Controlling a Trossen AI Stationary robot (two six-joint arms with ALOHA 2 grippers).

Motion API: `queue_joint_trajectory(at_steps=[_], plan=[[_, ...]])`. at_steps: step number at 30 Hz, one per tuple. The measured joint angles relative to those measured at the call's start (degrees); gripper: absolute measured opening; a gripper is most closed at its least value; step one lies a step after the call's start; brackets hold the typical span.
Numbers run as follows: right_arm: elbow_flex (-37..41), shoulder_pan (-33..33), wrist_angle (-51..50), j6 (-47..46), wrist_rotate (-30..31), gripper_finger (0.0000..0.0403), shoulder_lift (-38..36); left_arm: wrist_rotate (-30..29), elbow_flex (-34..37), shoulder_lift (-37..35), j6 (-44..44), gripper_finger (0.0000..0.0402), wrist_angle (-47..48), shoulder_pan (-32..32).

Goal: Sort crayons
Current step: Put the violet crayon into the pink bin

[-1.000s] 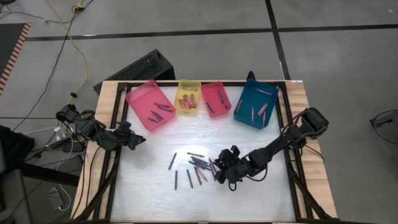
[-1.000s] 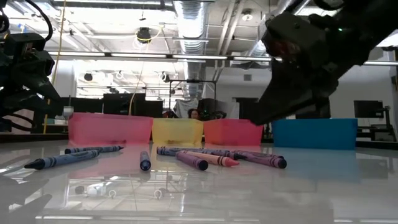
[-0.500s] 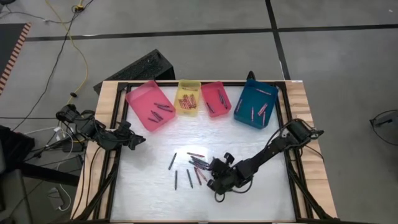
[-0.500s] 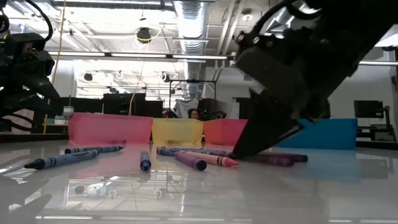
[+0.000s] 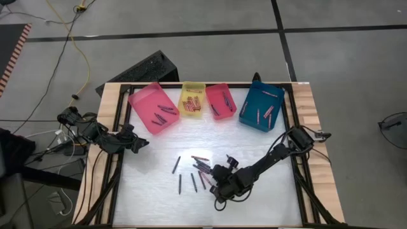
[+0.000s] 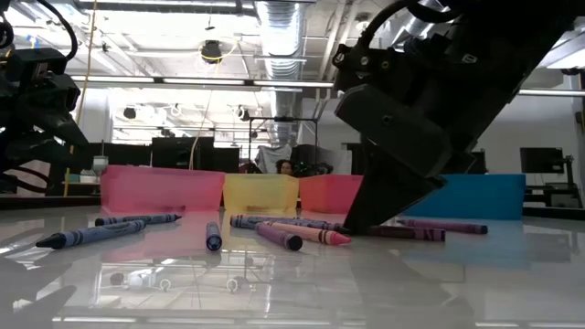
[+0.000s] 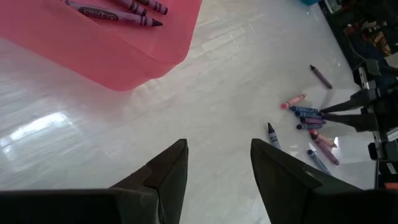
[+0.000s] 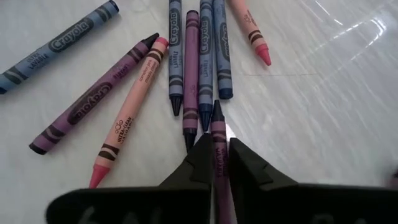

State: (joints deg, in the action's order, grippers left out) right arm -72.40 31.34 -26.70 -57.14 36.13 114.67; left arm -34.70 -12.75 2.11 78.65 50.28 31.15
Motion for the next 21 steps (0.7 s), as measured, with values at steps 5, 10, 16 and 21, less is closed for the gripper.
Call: queue_joint_trajectory(at_steps=[5, 10, 16, 21], plan=[[0.15, 0.86, -0.42, -0.28, -0.76, 0.0008, -1.03, 0.01, 0.01, 0.0, 0.0, 0.0165, 0.0, -0.01], [0.2, 1.15, -2.75, -0.14, -1.41, 0.0006, -4.06, 0.01, 0.02, 0.0, 0.0, 0.0165, -0.01, -0.02], [0.2, 0.62, -7.83, 0.53, 1.35, 0.0005, -8.55, -0.02, 0.01, 0.0, 0.0, 0.0165, -0.02, 0.0], [0.2, -0.7, -9.6, 2.61, 5.41, 0.0005, -12.63, -0.02, 0.01, 0.0, 0.0, 0.0165, -0.02, 0.0]])
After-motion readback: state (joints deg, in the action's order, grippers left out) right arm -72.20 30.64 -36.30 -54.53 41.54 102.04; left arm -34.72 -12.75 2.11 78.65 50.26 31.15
